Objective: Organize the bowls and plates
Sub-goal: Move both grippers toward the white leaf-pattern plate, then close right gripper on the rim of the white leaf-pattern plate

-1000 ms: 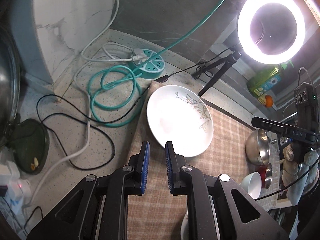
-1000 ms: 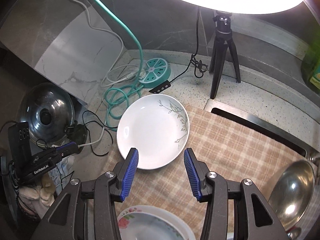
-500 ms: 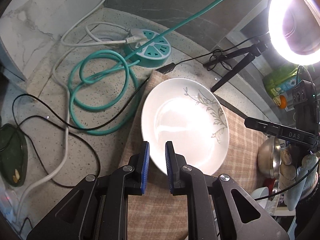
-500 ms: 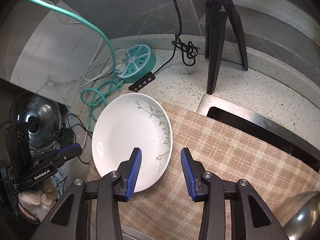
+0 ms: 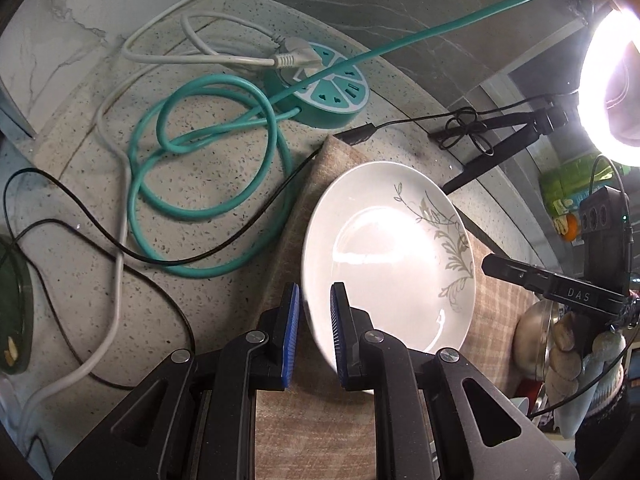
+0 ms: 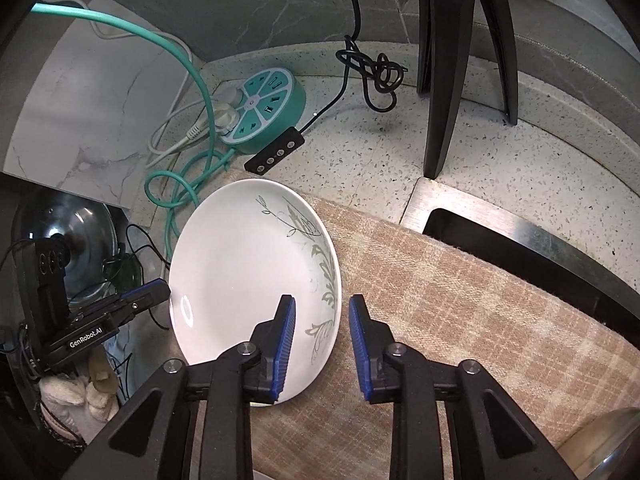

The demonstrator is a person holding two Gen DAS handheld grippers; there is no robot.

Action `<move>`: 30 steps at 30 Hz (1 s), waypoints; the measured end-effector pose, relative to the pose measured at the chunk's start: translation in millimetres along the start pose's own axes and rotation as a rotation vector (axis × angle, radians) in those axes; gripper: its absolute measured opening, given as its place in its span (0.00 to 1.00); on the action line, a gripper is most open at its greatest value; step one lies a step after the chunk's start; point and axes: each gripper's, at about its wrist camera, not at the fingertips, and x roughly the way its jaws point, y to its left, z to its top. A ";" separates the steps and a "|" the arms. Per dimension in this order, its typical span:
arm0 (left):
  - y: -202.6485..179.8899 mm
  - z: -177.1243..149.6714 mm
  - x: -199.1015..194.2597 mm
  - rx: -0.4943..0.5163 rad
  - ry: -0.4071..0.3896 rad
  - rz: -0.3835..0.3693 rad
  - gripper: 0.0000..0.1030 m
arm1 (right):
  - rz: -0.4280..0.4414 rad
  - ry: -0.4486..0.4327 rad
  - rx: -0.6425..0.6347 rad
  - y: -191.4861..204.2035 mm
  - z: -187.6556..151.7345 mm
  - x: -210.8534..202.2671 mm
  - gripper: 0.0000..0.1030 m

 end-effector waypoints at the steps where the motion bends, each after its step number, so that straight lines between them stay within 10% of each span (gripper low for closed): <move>1: 0.5 0.5 -0.3 0.002 0.001 0.001 0.13 | 0.000 0.001 0.000 -0.4 -0.3 0.4 0.23; 30: 2.3 6.0 23.1 0.022 0.029 0.016 0.06 | 0.003 0.065 0.040 -6.0 8.7 28.2 0.07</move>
